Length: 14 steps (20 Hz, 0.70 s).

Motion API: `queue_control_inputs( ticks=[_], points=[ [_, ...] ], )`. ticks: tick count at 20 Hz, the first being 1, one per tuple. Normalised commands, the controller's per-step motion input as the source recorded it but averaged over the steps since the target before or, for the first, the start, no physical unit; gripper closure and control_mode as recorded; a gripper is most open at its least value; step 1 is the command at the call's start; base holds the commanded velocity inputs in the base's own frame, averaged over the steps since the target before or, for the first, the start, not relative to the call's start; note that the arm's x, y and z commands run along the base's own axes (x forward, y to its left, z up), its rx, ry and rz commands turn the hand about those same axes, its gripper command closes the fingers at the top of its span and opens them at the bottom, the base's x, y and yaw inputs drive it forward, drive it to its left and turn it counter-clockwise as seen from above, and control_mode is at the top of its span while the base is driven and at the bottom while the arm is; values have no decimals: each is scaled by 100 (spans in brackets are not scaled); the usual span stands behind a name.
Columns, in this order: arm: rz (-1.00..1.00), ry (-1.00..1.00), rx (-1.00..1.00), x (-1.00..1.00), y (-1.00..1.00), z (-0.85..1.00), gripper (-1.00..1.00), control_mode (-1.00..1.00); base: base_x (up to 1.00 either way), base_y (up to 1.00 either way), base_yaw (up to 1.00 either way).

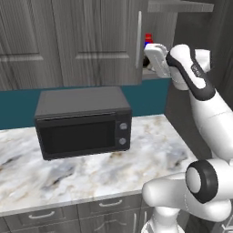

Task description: Move the ketchup and mayonnaise from the cabinet to the dining counter.

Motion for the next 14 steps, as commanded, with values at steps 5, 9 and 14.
queue_control_inputs(
  ticks=[5,9,14],
  points=[
    [17,-18,-1,-60,100,-8,-100,-100,0,0,0],
    [14,-28,-11,-97,100,-7,-100,-100,0,0,0],
    [7,-36,-15,-100,100,-7,-100,-100,0,0,0]
  ],
)
